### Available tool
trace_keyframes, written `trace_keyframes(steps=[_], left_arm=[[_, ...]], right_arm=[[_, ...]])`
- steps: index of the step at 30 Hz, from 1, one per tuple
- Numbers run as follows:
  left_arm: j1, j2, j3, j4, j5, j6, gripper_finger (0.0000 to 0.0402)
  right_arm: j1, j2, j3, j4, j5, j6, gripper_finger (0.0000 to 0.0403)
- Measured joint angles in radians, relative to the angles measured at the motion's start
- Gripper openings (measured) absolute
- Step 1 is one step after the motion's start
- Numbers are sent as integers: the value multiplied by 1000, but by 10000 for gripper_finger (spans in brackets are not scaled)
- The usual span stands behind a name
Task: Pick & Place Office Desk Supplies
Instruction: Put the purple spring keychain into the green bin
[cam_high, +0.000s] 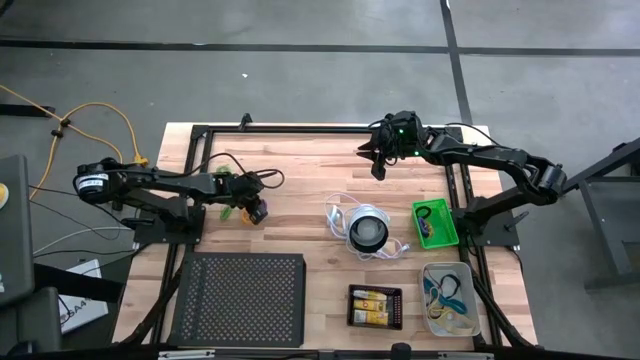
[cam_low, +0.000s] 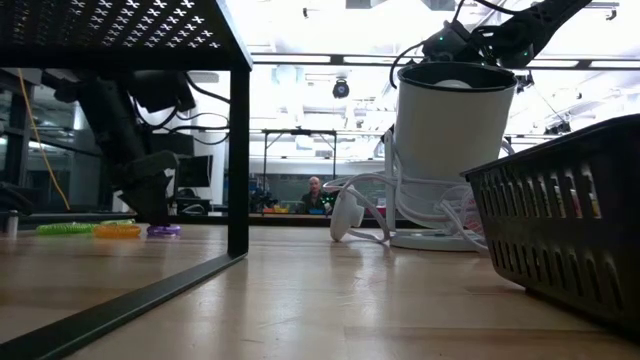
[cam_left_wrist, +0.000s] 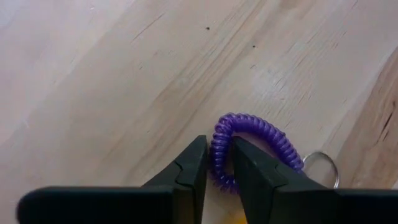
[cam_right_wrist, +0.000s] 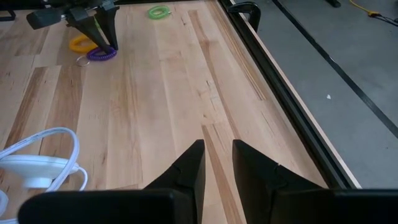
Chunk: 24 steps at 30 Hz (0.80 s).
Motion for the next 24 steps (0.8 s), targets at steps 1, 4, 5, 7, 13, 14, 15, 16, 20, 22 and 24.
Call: trace_keyframes(steps=[1, 4, 5, 7, 13, 14, 15, 16, 20, 22, 24], left_arm=[[0, 0, 0, 0, -1, -2, 59], [0, 0, 0, -1, -2, -2, 40], [0, 0, 0, -1, -2, -2, 36], [0, 0, 0, -1, -1, -7, 30], [0, 0, -1, 8, 3, -9, 26], [0, 0, -2, 16, 5, -9, 26], [0, -1, -2, 28, 7, -8, 26], [0, -6, -4, 43, 13, -3, 26], [1, -53, -4, 135, 26, 35, 25], [3, -82, -4, 181, 21, 56, 25], [3, -114, -4, 241, 19, 80, 25]], right_arm=[[0, 0, 0, 0, 0, 0, 70], [0, 0, 0, 0, 0, 0, 70], [0, 0, 0, 0, 0, 0, 70], [0, 0, 0, 0, 0, 0, 70], [0, 0, 0, 0, 0, 0, 70], [0, 0, 0, 0, 0, 0, 70], [0, 0, 0, 0, 0, 0, 70], [0, 0, 0, 0, 0, 0, 70], [0, 0, 0, 0, 0, 0, 70], [0, 0, 0, 0, 0, 0, 70], [0, 0, 0, 0, 0, 0, 70]])
